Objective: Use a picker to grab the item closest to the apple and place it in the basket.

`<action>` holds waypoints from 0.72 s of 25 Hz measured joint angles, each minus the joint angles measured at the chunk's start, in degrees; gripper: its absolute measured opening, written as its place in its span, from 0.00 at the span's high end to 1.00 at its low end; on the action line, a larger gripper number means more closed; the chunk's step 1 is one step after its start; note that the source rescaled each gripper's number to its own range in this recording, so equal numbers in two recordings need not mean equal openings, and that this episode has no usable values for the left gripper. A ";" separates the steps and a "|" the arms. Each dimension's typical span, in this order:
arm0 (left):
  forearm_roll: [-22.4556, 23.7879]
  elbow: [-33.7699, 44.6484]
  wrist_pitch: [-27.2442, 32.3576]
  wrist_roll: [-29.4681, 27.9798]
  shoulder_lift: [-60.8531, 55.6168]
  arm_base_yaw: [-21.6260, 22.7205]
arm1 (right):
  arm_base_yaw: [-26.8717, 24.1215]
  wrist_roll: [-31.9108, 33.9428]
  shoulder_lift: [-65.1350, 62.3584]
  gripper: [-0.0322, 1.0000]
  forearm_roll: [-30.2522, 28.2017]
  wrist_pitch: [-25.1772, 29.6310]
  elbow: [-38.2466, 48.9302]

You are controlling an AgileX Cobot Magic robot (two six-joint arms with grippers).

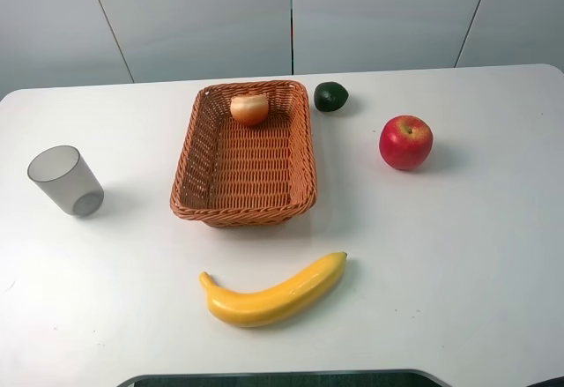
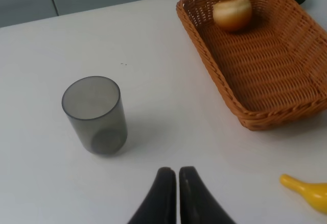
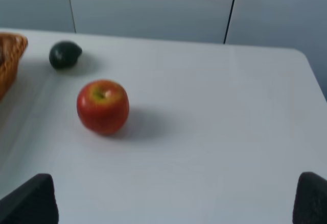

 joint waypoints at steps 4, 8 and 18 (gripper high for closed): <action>0.00 0.00 0.00 0.00 0.00 0.00 | 0.00 -1.19 0.00 0.00 1.22 1.22 0.96; 0.00 0.00 0.00 0.00 0.00 0.00 | 0.00 -1.49 -0.12 0.00 1.92 1.22 0.96; 0.00 0.00 0.00 0.00 0.00 0.00 | 0.00 -4.44 -0.12 0.00 5.63 1.34 0.96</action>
